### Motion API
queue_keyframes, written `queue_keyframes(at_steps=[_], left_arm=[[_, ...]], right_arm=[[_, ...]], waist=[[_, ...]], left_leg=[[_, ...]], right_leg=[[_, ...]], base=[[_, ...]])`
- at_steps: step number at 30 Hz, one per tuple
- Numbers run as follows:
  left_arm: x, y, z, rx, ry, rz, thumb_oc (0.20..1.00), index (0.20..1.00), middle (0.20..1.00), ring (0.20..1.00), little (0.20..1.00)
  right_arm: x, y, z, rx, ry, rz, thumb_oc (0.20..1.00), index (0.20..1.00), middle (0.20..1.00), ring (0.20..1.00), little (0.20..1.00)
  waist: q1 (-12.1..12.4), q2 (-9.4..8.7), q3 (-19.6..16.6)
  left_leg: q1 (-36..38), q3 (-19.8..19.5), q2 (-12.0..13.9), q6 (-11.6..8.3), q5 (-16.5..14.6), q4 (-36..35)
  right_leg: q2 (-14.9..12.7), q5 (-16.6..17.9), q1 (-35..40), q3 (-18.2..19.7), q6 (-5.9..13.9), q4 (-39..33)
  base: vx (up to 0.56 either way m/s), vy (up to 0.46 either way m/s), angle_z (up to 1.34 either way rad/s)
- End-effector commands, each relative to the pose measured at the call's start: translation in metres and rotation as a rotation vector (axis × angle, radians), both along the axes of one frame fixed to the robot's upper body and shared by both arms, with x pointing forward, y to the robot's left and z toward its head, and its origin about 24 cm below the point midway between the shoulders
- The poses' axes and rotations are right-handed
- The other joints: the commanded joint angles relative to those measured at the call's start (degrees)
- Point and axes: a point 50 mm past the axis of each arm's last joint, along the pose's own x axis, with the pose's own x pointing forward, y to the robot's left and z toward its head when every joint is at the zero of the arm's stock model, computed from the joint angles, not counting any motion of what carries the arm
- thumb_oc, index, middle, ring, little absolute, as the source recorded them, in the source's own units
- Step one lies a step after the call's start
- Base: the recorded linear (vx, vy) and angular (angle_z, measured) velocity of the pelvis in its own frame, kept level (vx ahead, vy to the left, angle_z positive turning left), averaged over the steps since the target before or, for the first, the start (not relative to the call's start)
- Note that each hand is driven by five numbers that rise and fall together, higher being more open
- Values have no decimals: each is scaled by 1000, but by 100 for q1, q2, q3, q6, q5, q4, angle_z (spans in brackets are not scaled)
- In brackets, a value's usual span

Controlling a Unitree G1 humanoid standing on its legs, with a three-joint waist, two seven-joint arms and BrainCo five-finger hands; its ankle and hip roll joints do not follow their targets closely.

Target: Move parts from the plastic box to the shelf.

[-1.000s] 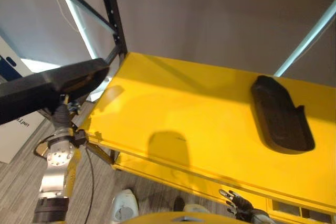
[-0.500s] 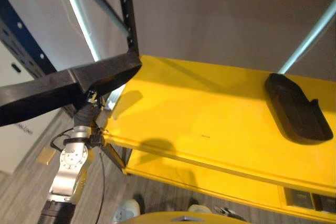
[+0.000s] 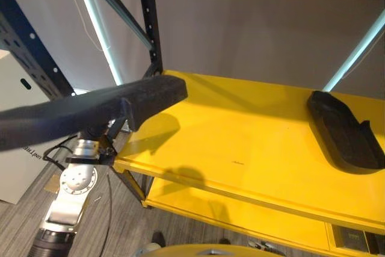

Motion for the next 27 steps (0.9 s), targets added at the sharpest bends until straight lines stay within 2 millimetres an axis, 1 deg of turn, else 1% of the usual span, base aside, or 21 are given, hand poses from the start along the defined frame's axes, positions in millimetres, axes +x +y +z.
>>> queue_keyframes(at_steps=[1,4,7,8,12,13,16,17,18,21,22,23,25,26,27], left_arm=[[0,14,48,112,-266,82,200,200,200,200,200],[1,9,49,150,-259,55,200,200,200,200,200],[7,2,47,230,-192,11,200,200,200,200,200],[7,0,48,249,-198,8,200,200,200,200,200],[12,-1,52,336,-194,16,200,200,200,200,200],[17,0,55,379,-171,30,200,200,200,200,200],[20,2,59,390,-178,53,200,200,200,200,200],[31,10,66,417,-147,95,200,200,200,200,200],[33,13,68,417,-139,105,200,200,200,200,200],[47,30,78,427,-60,160,200,200,200,200,200],[48,30,78,427,-61,159,200,200,200,200,200],[56,38,82,424,1,168,200,200,200,200,200],[63,46,87,409,63,170,200,200,200,200,200],[70,54,94,399,111,162,200,200,200,200,200],[72,56,95,386,128,158,200,200,200,200,200]], right_arm=[[13,6,-1,8,-24,40,1000,1000,1000,1000,1000],[13,5,-1,3,-20,38,1000,1000,1000,1000,1000],[14,2,-1,3,-17,41,1000,1000,1000,1000,1000],[14,3,-1,4,-15,43,1000,1000,1000,1000,1000],[13,2,-1,8,-7,54,1000,1000,1000,1000,1000],[13,0,-1,7,-4,60,1000,1000,1000,1000,1000],[12,0,-1,10,-1,64,1000,1000,1000,1000,1000],[10,-1,-2,7,9,72,1000,1000,1000,1000,1000],[10,-1,-1,6,12,76,1000,1000,1000,1000,1000],[8,-5,0,1,28,100,1000,1000,1000,1000,1000],[8,-5,0,2,28,99,1000,1000,1000,1000,1000],[7,-8,0,-5,35,104,1000,1000,1000,1000,1000],[7,-10,1,-8,40,99,1000,1000,1000,1000,1000],[7,-13,1,-14,46,103,1000,1000,1000,1000,1000],[7,-14,1,-16,48,103,1000,1000,1000,1000,1000]], waist=[[92,-203,24],[78,-199,5],[28,-171,-8],[13,-163,-17],[-36,-137,-50],[-65,-121,-64],[-98,-112,-76],[-165,-82,-111],[-181,-76,-122],[-298,-30,-155],[-293,-34,-152],[-352,-9,-170],[-390,13,-178],[-441,43,-196],[-453,49,-199]], left_leg=[[63,160,50,-36,-626,527],[81,174,51,-37,-625,502],[117,222,58,-47,-618,469],[126,235,59,-48,-618,459],[148,283,67,-47,-609,445],[147,308,75,-48,-599,445],[160,322,73,-50,-595,437],[184,351,76,-42,-591,428],[188,364,79,-43,-589,428],[211,443,91,-36,-578,444],[212,443,92,-36,-578,443],[224,478,100,-35,-574,458],[232,514,110,-35,-566,478],[244,552,116,-37,-565,481],[248,563,117,-36,-566,484]], right_leg=[[58,196,-314,-147,139,86],[70,202,-314,-132,141,69],[92,218,-310,-110,150,40],[97,218,-311,-101,152,37],[109,213,-311,-71,159,30],[115,210,-313,-56,160,22],[124,210,-315,-30,164,21],[129,214,-321,-4,170,18],[132,209,-319,2,170,15],[140,210,-325,66,177,12],[141,210,-324,67,177,12],[144,209,-321,100,185,11],[146,211,-314,117,185,9],[151,217,-327,140,189,11],[150,220,-332,143,190,13]], base=[[0,0,0],[0,0,0],[0,0,0],[0,0,0],[0,0,0],[0,0,0],[9,-3,-4],[24,-3,-6],[36,1,-6],[25,10,-10],[23,1,-12],[26,-3,-11],[29,-3,-10],[23,0,-11],[29,3,-12]])
